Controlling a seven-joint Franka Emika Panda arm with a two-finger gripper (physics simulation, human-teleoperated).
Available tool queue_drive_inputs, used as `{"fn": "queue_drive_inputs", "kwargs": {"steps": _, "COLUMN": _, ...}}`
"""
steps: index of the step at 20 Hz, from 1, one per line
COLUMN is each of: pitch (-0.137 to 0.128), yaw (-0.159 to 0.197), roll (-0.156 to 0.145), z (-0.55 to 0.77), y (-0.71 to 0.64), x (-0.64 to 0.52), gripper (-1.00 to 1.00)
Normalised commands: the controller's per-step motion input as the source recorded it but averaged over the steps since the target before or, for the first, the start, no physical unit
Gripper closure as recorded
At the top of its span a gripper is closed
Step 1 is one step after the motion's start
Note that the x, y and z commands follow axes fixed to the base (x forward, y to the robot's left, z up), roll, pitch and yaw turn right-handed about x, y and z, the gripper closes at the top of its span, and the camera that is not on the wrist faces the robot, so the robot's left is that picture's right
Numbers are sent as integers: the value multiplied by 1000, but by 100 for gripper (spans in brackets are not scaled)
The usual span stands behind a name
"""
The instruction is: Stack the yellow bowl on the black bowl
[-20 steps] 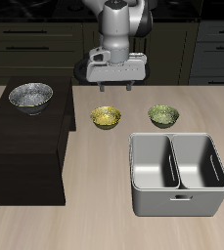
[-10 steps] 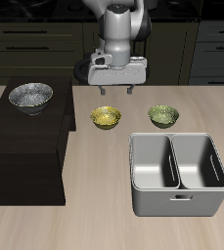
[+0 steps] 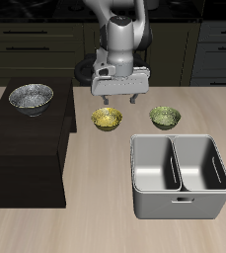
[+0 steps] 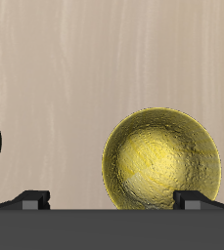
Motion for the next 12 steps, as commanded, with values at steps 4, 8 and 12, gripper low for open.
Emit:
{"fn": "queue_drive_inputs", "kwargs": {"steps": 4, "pitch": 12, "yaw": -2, "roll": -5, "z": -55, "y": 10, "x": 35, "gripper": -100}}
{"fn": "queue_drive_inputs", "kwargs": {"steps": 8, "pitch": 14, "yaw": 2, "roll": -5, "z": -83, "y": 8, "x": 36, "gripper": -100}}
{"fn": "queue_drive_inputs", "kwargs": {"steps": 12, "pitch": 15, "yaw": 18, "roll": -2, "z": -70, "y": 14, "x": 68, "gripper": -100}}
